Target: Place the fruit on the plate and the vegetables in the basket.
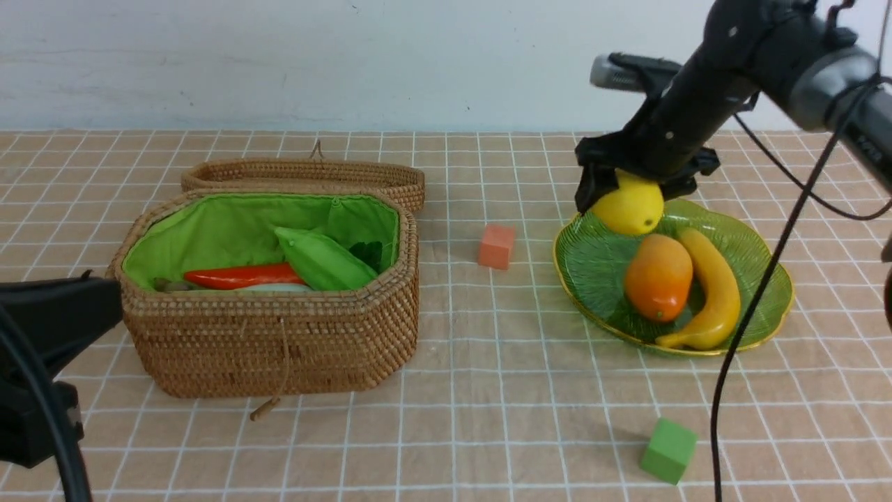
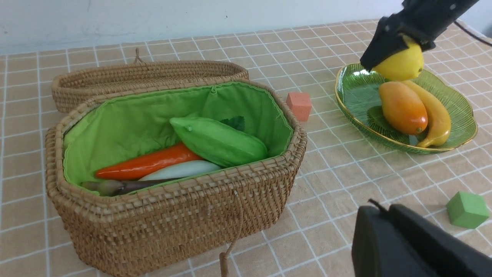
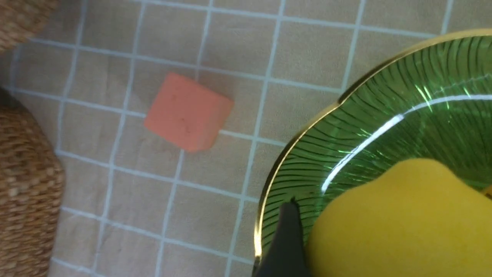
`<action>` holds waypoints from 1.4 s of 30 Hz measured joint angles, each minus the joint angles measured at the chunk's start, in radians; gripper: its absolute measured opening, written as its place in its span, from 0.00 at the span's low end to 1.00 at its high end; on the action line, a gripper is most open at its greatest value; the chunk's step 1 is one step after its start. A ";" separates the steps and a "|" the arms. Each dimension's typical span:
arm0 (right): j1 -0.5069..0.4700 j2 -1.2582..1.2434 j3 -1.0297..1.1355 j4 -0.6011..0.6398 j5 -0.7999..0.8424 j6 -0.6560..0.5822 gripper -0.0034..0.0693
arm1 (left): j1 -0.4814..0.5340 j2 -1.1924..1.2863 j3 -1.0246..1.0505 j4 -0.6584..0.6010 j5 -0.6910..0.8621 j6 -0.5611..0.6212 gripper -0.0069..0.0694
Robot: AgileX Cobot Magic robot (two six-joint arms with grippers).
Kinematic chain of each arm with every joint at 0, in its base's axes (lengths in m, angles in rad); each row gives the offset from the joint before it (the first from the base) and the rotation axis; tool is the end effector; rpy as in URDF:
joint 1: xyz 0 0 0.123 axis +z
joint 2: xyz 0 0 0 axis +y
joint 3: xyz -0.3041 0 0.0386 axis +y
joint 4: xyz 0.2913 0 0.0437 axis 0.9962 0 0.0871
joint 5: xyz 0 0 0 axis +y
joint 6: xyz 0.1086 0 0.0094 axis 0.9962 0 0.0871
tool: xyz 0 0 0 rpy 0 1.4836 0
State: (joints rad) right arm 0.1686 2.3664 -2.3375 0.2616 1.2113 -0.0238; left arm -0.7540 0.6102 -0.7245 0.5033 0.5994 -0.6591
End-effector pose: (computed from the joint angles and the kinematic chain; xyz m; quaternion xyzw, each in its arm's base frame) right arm 0.5679 0.1235 0.2473 -0.0737 0.9673 0.1435 0.1957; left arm 0.1342 -0.0853 0.3707 0.1317 0.8013 -0.1724 0.5575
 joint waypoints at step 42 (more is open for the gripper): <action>0.002 -1.597 1.466 -0.176 -0.147 0.183 0.03 | 0.000 -0.596 0.459 0.049 -0.201 0.009 0.07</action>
State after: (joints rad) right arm 0.1706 0.7696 -0.8712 0.0855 1.0641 0.1593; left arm -0.7540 0.0138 -0.2652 0.5525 0.3981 -0.6505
